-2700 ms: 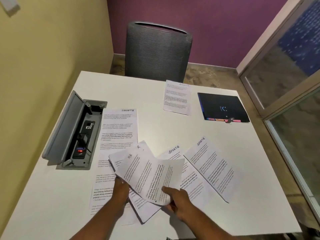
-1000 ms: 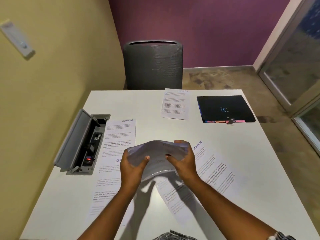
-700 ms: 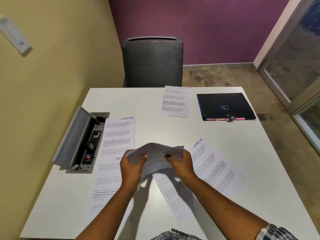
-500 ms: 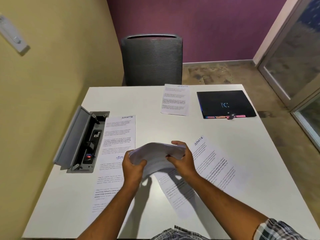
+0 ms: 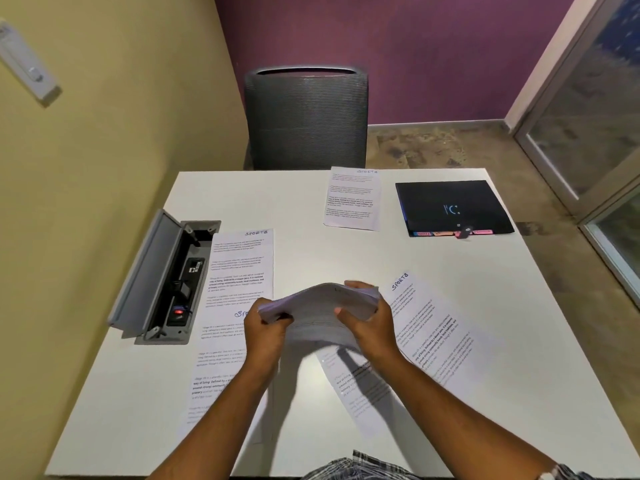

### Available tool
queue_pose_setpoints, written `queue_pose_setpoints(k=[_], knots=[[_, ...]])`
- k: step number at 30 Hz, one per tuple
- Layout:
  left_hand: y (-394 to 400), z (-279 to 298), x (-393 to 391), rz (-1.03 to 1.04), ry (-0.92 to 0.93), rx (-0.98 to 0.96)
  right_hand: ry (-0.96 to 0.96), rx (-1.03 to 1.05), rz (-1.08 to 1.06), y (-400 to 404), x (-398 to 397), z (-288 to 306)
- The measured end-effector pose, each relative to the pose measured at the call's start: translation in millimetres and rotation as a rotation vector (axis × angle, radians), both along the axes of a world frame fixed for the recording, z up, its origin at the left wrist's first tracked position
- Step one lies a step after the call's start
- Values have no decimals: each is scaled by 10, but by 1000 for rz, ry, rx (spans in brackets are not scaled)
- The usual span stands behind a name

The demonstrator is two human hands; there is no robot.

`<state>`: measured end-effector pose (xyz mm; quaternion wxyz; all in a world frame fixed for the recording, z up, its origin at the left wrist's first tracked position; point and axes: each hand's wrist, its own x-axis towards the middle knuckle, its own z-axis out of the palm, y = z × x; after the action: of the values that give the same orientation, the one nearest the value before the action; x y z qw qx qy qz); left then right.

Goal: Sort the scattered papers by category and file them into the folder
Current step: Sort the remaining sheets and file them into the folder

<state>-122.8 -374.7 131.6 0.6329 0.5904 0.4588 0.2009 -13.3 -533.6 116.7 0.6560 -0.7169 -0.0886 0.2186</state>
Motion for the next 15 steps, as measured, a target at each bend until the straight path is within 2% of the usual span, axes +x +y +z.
queue_pose_setpoints(k=[2, 15], knots=[[6, -1, -10, 9, -4, 2, -58, -22, 25, -20, 12, -37], [-38, -118, -24, -61, 67, -7, 123, -115, 15, -6, -42, -185]])
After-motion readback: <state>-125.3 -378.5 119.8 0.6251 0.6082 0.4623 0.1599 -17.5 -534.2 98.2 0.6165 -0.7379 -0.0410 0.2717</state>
